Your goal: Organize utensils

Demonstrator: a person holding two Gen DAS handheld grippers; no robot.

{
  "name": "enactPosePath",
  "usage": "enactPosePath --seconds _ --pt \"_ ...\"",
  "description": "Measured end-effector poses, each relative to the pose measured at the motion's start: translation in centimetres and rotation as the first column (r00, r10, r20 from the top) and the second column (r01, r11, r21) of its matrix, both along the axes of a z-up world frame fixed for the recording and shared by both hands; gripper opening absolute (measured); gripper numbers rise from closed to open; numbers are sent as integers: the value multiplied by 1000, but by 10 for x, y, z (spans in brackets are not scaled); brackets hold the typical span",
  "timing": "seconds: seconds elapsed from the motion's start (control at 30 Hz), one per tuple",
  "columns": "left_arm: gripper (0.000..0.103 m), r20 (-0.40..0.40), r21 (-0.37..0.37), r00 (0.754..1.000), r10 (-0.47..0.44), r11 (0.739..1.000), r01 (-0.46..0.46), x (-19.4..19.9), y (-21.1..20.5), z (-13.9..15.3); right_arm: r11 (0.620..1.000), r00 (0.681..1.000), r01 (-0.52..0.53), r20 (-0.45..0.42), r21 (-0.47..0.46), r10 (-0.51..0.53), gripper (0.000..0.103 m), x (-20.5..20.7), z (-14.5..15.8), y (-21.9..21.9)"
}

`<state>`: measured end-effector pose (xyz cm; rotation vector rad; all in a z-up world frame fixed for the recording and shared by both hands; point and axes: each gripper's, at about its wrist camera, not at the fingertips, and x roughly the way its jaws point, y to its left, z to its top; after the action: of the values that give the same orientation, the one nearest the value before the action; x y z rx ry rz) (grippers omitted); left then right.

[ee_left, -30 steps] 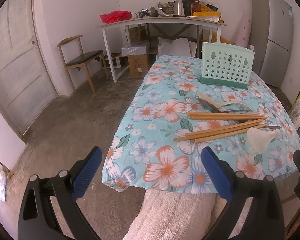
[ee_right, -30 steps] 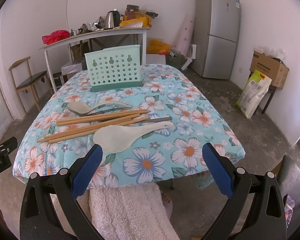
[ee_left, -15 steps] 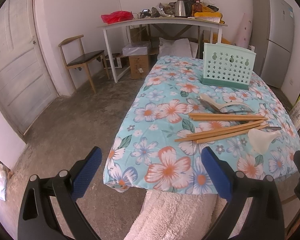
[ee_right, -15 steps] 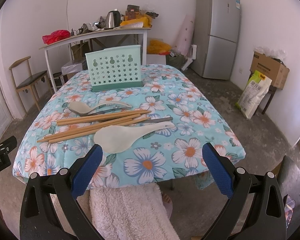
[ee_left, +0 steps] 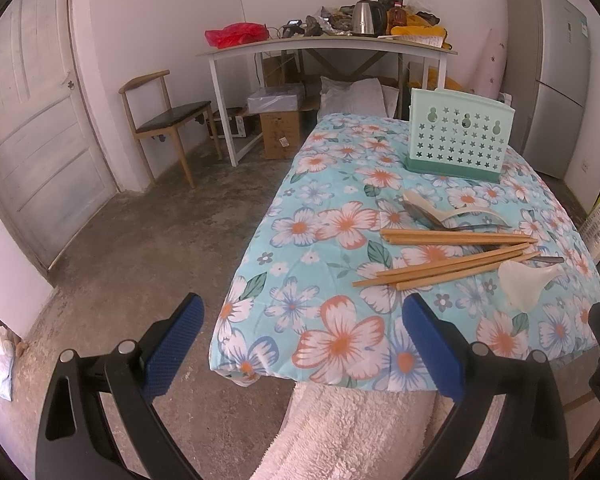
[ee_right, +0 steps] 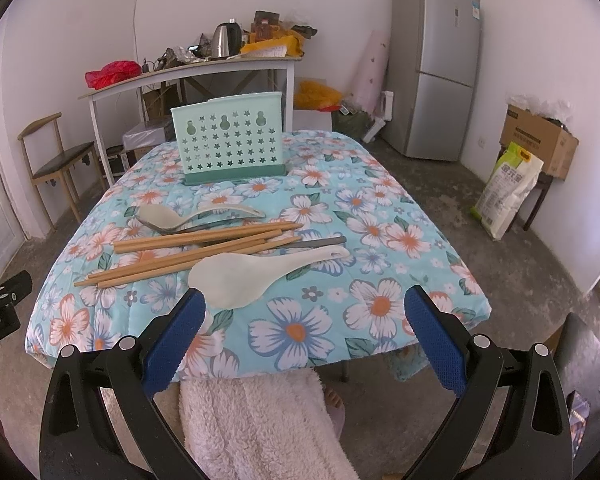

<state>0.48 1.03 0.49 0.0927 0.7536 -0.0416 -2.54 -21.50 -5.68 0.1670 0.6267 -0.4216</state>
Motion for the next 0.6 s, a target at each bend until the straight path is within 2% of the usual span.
enactPosePath --seconds 0.6 --pt "97 -2 -4 1000 1 1000 -1 1 3 1 1000 1000 14 6 -12 -14 95 0 6 -5"
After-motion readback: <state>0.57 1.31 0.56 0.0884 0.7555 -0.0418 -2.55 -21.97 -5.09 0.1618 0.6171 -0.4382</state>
